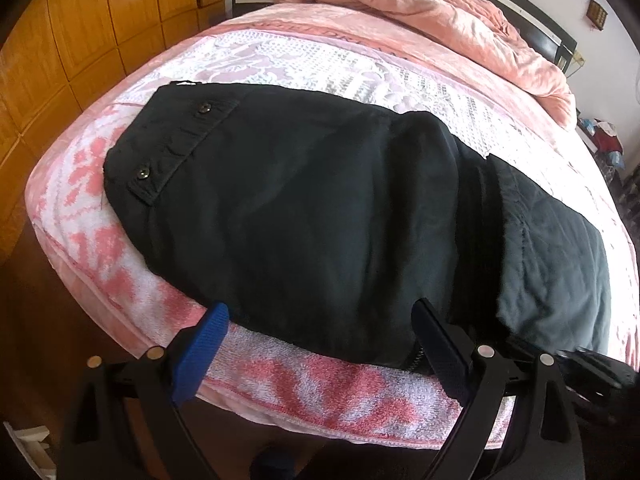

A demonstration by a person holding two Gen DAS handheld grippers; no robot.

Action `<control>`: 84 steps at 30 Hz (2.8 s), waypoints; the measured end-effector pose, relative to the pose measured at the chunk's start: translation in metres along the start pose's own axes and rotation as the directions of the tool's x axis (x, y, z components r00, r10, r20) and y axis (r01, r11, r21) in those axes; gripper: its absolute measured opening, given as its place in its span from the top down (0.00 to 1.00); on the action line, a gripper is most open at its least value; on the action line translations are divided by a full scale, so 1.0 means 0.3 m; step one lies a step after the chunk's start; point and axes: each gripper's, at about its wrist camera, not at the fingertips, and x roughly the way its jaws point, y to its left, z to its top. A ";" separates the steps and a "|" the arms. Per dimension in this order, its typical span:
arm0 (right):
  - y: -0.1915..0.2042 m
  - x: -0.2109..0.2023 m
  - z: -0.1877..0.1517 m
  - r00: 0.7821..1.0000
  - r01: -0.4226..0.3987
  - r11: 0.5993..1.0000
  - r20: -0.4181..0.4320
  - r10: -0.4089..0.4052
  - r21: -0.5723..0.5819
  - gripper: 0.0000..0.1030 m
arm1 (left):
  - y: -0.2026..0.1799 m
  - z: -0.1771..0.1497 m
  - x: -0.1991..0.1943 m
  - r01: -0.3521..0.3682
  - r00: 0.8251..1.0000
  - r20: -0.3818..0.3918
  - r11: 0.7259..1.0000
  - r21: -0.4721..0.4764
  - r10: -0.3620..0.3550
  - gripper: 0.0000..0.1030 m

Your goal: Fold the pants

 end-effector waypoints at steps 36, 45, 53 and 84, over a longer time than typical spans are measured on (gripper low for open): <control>-0.639 -0.311 -0.279 0.976 0.188 0.912 0.036 -0.215 0.364 0.59 | -0.482 -0.014 0.118 0.144 0.987 -0.095 0.976 0.161 -0.130 0.04; -0.598 -0.271 -0.261 0.969 0.236 0.914 -0.008 -0.248 0.329 0.59 | -0.462 -0.032 0.101 0.166 0.984 -0.095 0.962 0.219 -0.148 0.04; -0.418 -0.307 -0.159 0.987 0.121 0.961 0.072 -0.143 0.247 0.57 | -0.117 0.029 -0.015 0.141 0.990 -0.005 0.988 0.060 -0.141 0.04; -0.221 -0.095 -0.056 0.992 0.122 0.989 -0.036 -0.119 0.081 0.53 | 0.820 0.250 0.273 0.270 0.940 0.030 0.690 -0.671 -0.339 0.41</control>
